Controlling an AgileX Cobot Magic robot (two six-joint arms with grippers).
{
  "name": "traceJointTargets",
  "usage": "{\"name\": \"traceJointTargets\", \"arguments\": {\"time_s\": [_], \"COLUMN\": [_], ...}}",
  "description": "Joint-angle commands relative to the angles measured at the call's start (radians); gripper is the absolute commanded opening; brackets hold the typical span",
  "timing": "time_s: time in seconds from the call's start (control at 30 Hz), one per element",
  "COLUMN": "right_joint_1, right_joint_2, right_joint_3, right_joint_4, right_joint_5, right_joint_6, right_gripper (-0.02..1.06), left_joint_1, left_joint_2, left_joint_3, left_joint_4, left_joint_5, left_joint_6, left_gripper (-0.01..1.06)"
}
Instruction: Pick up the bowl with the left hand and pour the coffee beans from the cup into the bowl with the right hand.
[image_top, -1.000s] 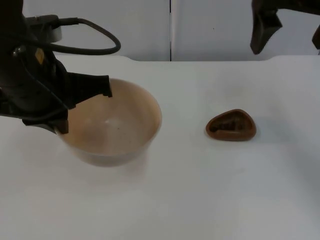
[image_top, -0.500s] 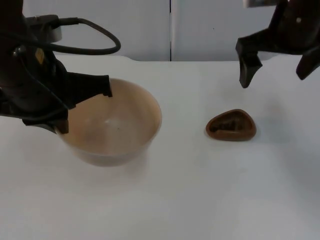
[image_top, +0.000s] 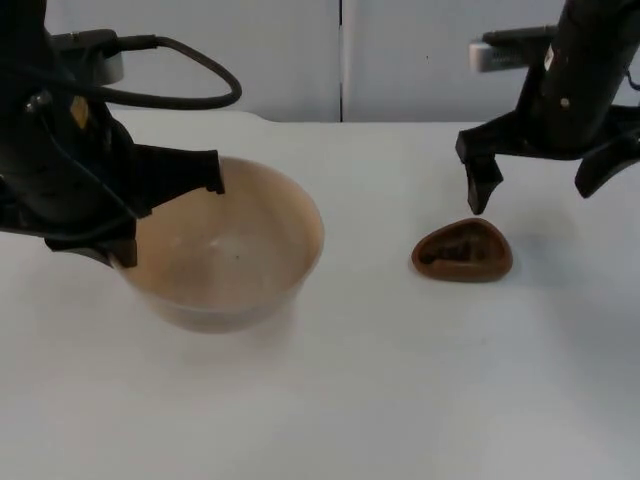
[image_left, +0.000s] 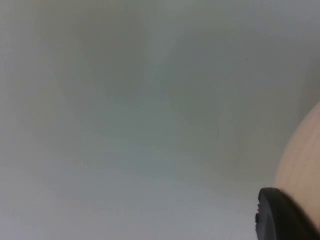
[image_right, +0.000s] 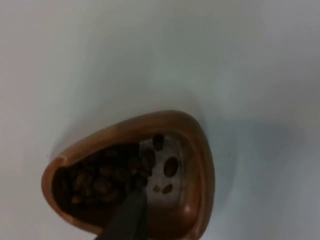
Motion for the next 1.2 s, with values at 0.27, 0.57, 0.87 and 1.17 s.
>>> {"name": "traceJointTargets", "arguments": {"time_s": [0.27, 0.57, 0.87, 1.17], "right_joint_1": [0.006, 0.006, 0.006, 0.006], "right_joint_2": [0.059, 0.127, 0.157, 0.157], "right_joint_3": [-0.025, -0.056, -0.056, -0.056], "right_joint_4": [-0.029, -0.025, -0.021, -0.021], "right_joint_5": [-0.02, -0.029, -0.052, -0.063], "right_joint_6": [0.045, 0.049, 0.052, 0.052], "right_gripper": [0.96, 0.95, 0.78, 0.43], "left_joint_1": [-0.005, -0.005, -0.005, -0.005], "left_joint_2": [-0.002, -0.002, -0.002, -0.002], "left_joint_3": [-0.005, -0.005, -0.005, -0.005], "left_joint_4": [-0.023, -0.023, -0.023, -0.023], "left_joint_5": [-0.004, -0.004, -0.004, -0.004], "left_joint_6": [-0.009, -0.009, -0.009, -0.009], "left_gripper": [0.0, 0.0, 0.0, 0.0]}}
